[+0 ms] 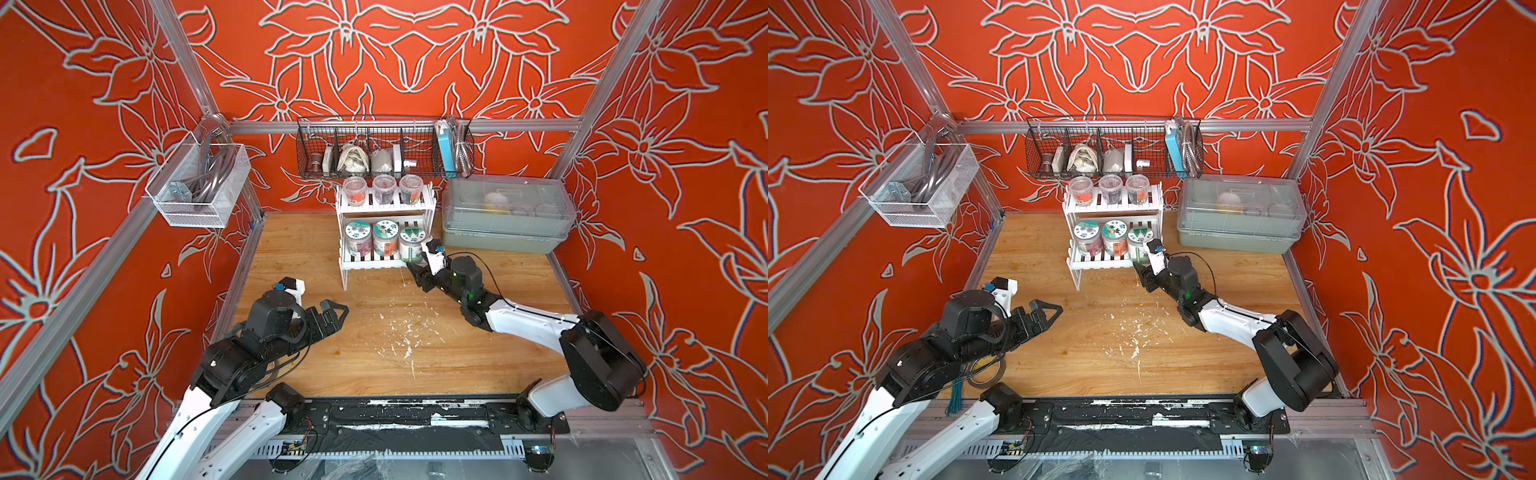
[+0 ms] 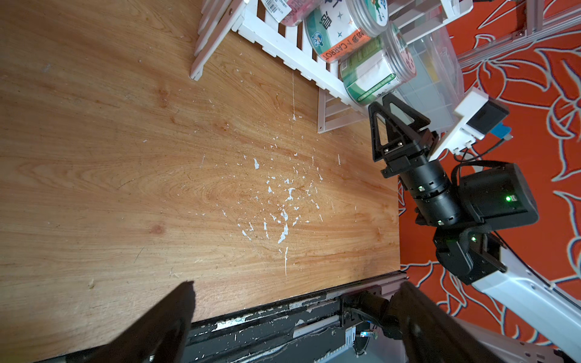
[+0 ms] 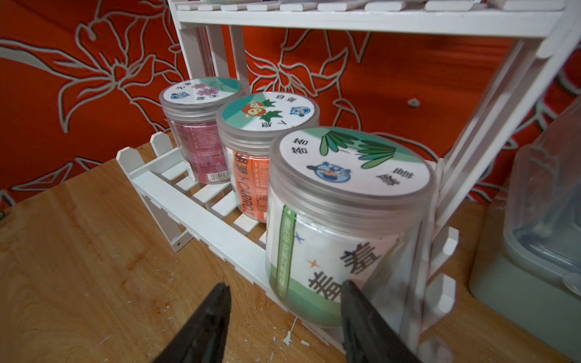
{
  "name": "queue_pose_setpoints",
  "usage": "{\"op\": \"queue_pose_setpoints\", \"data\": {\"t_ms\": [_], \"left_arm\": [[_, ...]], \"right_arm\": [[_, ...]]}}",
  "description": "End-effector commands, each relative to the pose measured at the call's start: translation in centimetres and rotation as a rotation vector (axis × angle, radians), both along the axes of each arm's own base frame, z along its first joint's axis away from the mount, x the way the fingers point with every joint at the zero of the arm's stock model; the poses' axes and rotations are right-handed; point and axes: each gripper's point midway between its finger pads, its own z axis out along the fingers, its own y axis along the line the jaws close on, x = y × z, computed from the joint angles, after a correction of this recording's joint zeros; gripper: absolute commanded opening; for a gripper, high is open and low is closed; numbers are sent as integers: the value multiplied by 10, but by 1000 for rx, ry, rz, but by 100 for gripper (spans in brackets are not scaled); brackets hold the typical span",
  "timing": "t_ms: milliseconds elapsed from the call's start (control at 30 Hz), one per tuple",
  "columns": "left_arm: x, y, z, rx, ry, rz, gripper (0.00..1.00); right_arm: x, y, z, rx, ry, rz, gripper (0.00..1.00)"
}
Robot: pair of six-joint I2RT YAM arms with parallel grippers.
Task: Place the seed container on the shelf
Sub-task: Place the seed jar on the shelf.
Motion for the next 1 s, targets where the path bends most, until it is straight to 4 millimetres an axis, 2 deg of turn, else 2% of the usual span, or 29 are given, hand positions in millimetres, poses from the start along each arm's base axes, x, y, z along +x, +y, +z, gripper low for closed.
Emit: {"op": "queue_pose_setpoints", "data": {"t_ms": [0, 267, 567, 767, 967], "left_arm": [[3, 0, 4, -4, -26, 2, 99], [2, 2, 3, 5, -25, 6, 99], [2, 3, 2, 7, -26, 8, 99], [5, 5, -2, 29, -32, 17, 99], [28, 6, 2, 98, -111, 20, 99]], "right_arm": [[10, 7, 13, 4, -25, 0, 58], [32, 5, 14, -30, -41, -77, 57], [35, 3, 17, -31, -47, -97, 59], [21, -2, 23, -37, -13, -76, 65], [-6, -21, 24, -100, 54, -63, 72]]}}
